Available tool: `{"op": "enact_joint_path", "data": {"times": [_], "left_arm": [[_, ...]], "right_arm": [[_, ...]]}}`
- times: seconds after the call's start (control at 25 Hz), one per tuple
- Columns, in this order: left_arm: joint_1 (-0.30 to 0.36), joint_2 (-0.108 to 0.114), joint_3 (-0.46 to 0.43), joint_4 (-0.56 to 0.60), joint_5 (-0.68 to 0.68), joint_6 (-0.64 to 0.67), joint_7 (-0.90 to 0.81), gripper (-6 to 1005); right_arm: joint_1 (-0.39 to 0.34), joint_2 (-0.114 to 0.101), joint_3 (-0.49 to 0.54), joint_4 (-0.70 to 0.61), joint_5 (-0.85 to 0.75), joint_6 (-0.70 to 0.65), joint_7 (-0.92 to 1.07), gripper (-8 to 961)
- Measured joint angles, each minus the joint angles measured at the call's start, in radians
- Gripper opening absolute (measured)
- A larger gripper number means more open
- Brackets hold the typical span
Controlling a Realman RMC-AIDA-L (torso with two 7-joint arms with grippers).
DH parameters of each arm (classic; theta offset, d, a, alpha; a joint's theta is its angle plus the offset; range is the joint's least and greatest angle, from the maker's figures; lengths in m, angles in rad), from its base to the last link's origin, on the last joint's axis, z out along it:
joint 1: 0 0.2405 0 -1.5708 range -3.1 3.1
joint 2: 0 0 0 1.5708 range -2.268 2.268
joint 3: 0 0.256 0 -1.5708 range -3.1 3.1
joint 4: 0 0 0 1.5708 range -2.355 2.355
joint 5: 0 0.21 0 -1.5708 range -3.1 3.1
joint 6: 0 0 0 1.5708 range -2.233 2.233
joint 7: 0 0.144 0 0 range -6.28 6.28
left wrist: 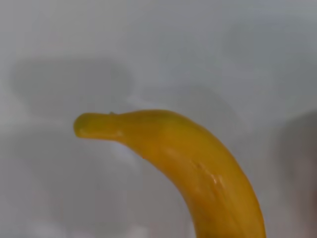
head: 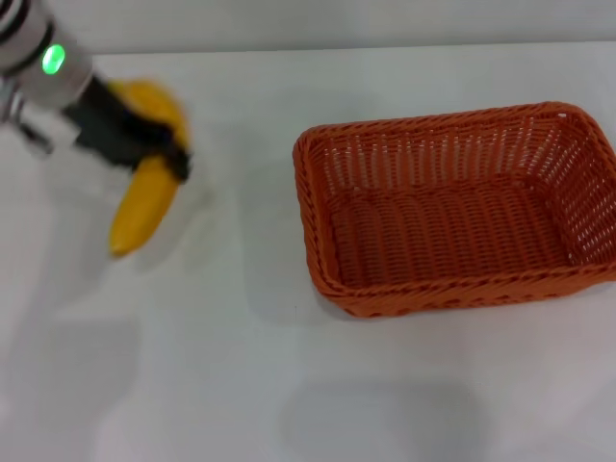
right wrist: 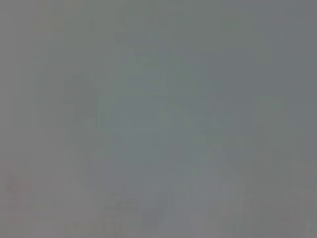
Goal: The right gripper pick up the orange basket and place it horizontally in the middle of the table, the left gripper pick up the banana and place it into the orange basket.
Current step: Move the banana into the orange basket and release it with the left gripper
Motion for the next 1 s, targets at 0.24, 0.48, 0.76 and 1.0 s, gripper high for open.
{"op": "enact_joint_path", "data": {"times": [0.24, 0.48, 0.76, 1.0], "left_arm": [[-0.217, -0.025, 0.025, -0.005, -0.057, -0.078, 0.096, 502], [-0.37, -0.086, 0.157, 0.003, -0.071, -0.076, 0.117, 520], [-0.414, -0.094, 0.346, 0.018, -0.32, -0.01, 0.1, 541], [-0.413, -0.096, 0.46, 0.086, -0.421, 0.02, 0.093, 560]], "right_arm": [[0.005, 0.0, 0.0, 0.006, 0.002, -0.008, -0.006, 669], [0.012, 0.003, -0.016, 0.014, 0.026, -0.009, -0.01, 669], [0.0, 0.003, -0.04, 0.03, 0.066, -0.005, -0.012, 669], [-0.003, 0.004, -0.04, 0.039, 0.069, 0.01, -0.013, 668]]}}
